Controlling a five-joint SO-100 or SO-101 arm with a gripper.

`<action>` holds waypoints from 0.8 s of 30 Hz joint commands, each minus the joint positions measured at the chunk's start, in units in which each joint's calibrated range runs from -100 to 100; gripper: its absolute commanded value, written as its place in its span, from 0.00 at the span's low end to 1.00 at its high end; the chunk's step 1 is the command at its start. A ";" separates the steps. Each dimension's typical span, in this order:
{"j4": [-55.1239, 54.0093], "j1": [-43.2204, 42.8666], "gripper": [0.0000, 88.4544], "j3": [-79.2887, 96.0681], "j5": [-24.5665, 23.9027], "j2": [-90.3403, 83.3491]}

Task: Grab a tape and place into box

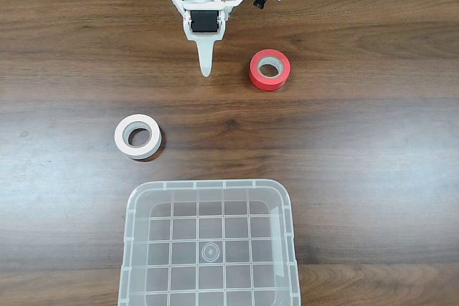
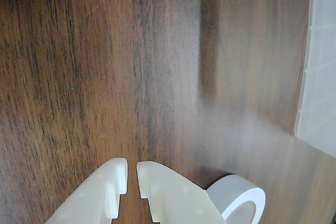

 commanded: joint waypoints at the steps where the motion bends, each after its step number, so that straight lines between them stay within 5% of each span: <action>1: 0.10 0.10 0.02 -0.71 -0.04 -0.80; 8: -0.93 -0.49 0.02 -0.62 -0.41 -0.96; 15: -15.14 -1.73 0.02 0.43 -0.35 -0.96; 24: -16.85 -10.95 0.02 -1.85 0.02 -0.72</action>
